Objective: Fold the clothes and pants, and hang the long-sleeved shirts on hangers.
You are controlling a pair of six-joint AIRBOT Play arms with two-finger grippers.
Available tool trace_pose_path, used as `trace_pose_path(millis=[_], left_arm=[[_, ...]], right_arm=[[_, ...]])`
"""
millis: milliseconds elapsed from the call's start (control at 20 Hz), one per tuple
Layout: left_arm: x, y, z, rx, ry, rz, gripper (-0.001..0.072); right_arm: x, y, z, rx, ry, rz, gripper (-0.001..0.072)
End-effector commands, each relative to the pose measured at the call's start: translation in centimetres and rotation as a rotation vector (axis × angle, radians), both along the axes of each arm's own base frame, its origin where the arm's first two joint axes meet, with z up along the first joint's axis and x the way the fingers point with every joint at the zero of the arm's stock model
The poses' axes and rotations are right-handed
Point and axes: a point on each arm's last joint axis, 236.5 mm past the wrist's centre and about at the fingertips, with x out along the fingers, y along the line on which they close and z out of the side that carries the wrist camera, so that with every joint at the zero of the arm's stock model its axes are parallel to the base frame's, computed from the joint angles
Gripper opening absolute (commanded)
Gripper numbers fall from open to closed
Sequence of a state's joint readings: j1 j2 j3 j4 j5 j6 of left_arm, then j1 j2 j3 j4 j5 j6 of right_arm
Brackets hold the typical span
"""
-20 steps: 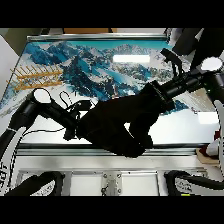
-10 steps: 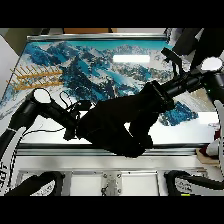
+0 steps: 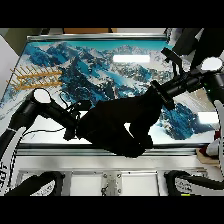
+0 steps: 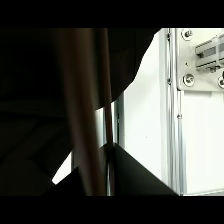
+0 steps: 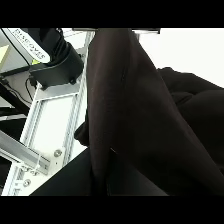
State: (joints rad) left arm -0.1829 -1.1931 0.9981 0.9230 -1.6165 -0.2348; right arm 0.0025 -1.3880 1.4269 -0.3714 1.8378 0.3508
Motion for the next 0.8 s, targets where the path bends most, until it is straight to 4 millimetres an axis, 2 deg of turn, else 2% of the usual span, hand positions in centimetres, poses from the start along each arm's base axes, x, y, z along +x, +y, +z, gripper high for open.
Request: trace_pose_path(millis=[0,200,650,700,750], left_arm=[[0.0,0.0,0.0,0.001,-0.001,0.001,0.0015],[0.1,0.0,0.0,0.002,-0.001,0.001,0.0015],[0.1,0.0,0.0,0.002,-0.004,0.003,0.0018],[0.1,0.0,0.0,0.002,-0.004,0.004,0.0178],[0.4,0.0,-0.1,0.011,0.004,0.032,0.0398]], right_arm=[[0.0,0.0,0.0,0.000,0.001,0.001,0.0020],[0.0,0.5,1.2,0.055,0.001,0.001,0.0019],[0.8,0.7,1.2,0.060,-0.011,-0.031,0.0013],[0.8,0.6,1.2,0.059,-0.011,-0.031,0.0014],[0.8,0.6,1.2,0.059,-0.011,-0.032,0.0013]])
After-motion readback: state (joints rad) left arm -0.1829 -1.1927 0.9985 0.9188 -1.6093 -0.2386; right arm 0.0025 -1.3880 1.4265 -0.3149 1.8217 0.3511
